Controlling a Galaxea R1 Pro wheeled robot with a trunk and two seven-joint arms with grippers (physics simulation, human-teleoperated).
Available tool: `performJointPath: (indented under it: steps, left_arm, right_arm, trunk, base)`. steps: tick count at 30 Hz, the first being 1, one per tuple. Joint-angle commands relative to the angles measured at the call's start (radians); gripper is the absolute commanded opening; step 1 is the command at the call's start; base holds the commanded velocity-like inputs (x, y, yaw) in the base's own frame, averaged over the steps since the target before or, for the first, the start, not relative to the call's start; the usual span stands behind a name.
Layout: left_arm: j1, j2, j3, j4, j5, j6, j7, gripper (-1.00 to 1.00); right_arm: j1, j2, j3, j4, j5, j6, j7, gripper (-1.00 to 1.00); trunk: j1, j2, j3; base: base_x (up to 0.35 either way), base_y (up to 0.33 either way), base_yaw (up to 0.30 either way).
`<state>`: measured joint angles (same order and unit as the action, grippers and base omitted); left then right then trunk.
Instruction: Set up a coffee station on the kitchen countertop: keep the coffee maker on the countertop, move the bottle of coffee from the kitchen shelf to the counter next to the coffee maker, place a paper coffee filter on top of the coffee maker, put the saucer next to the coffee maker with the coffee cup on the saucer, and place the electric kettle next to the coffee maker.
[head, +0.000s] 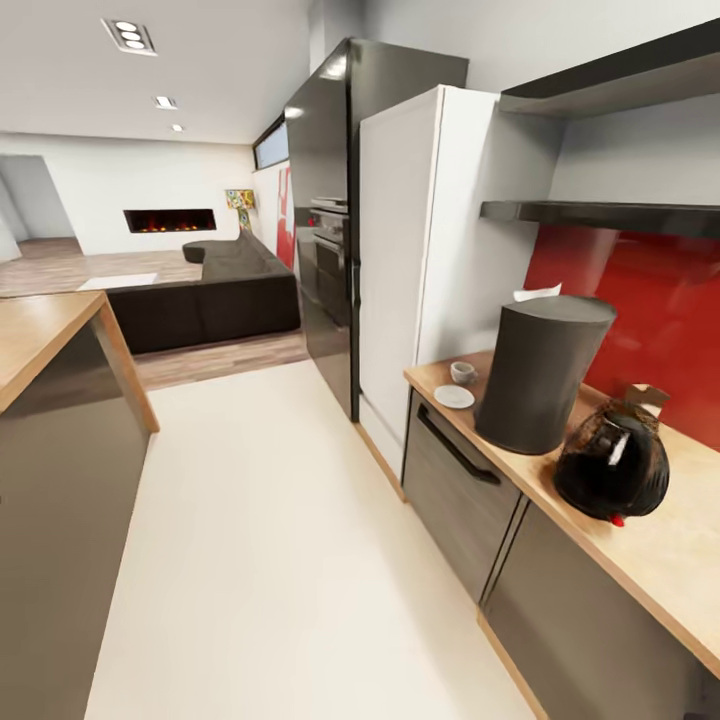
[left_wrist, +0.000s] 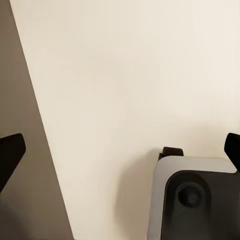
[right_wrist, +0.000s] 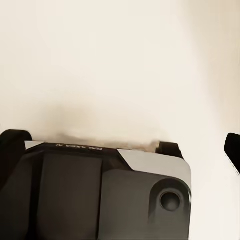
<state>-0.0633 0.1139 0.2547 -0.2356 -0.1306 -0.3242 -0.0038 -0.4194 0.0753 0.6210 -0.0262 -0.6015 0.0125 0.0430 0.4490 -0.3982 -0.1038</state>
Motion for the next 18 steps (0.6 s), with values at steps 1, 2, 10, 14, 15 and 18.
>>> performJointPath:
  steps: [1, 2, 10, 14, 15, 18]
  left_arm:
    - [-0.001, 0.0, 0.008, 0.002, -0.011, -0.004, 0.0, 1.0]
    - [-0.001, 0.0, 0.008, 0.002, -0.011, -0.004, 0.0, 1.0]
    - [-0.001, 0.0, 0.008, 0.002, -0.011, -0.004, -0.001, 1.0]
    - [-0.001, 0.0, 0.008, 0.002, -0.011, -0.004, -0.001, 1.0]
    - [-0.001, 0.0, 0.008, 0.002, -0.011, -0.004, -0.001, 1.0]
    - [-0.001, 0.0, 0.008, 0.002, -0.011, -0.004, -0.001, 1.0]
  right_arm:
    - [-0.001, 0.0, 0.008, 0.0, -0.01, 0.001, 0.002, 1.0]
    - [-0.001, 0.0, 0.008, 0.0, -0.01, 0.001, 0.003, 1.0]
    - [-0.001, 0.0, 0.008, 0.0, -0.011, 0.001, 0.002, 1.0]
    - [-0.001, 0.001, 0.008, 0.0, -0.01, 0.001, 0.003, 1.0]
    - [-0.001, 0.001, 0.008, 0.0, -0.01, 0.001, 0.003, 1.0]
    - [-0.001, 0.0, 0.008, 0.0, -0.01, 0.001, 0.003, 1.0]
  trunk:
    - [0.001, -0.002, -0.003]
    - [0.001, -0.002, -0.004]
    - [0.001, -0.002, -0.007]
    - [0.001, -0.002, -0.008]
    - [0.001, -0.002, -0.008]
    - [0.001, -0.002, -0.008]
  base:
    - [0.329, 0.0, 0.171]
    - [0.329, 0.0, 0.175]
    - [0.329, 0.0, 0.072]
    - [0.329, 0.0, 0.008]
    - [0.329, 0.0, 0.003]
    - [0.329, 0.0, 0.001]
